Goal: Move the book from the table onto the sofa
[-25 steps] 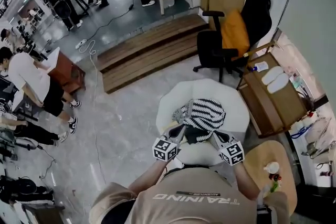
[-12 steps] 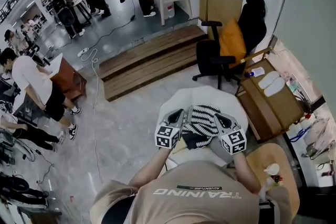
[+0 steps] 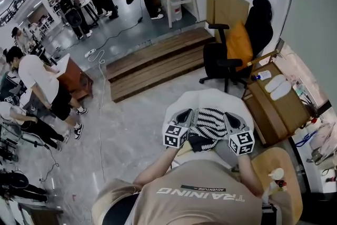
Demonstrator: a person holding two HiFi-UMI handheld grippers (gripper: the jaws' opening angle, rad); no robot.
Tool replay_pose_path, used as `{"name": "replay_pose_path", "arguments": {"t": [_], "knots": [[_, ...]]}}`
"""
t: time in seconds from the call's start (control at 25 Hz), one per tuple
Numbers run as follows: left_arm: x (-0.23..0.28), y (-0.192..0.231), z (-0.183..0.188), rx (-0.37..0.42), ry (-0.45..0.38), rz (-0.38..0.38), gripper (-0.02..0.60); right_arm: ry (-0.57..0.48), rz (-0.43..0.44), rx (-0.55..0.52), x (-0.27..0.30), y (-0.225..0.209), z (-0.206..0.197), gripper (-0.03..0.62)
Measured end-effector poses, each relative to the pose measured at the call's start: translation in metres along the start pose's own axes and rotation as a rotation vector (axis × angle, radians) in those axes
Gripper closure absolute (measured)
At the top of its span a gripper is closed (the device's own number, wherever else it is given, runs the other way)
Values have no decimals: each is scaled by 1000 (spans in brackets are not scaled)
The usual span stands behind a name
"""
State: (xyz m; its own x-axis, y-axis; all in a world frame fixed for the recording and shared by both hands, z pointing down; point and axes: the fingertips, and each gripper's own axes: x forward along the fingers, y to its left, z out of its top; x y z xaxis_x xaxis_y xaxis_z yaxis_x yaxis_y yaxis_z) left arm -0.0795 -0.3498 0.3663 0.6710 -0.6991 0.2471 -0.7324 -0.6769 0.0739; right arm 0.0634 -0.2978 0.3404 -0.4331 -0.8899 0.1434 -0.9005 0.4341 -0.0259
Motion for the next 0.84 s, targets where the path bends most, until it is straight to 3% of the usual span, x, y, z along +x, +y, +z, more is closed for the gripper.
{"name": "replay_pose_path", "arguments": {"t": [0.2, 0.4, 0.6, 0.84], "knots": [[-2, -6, -18, 23, 20, -23, 575, 16, 27, 3, 5, 9, -13, 589], [-1, -20, -43, -16, 63, -58, 575, 54, 55, -5, 4, 16, -26, 589], [3, -21, -36, -6, 72, -88, 575, 57, 56, 21, 10, 7, -25, 589], [3, -12, -30, -28, 50, -82, 575, 53, 88, -31, 23, 13, -16, 589]]}}
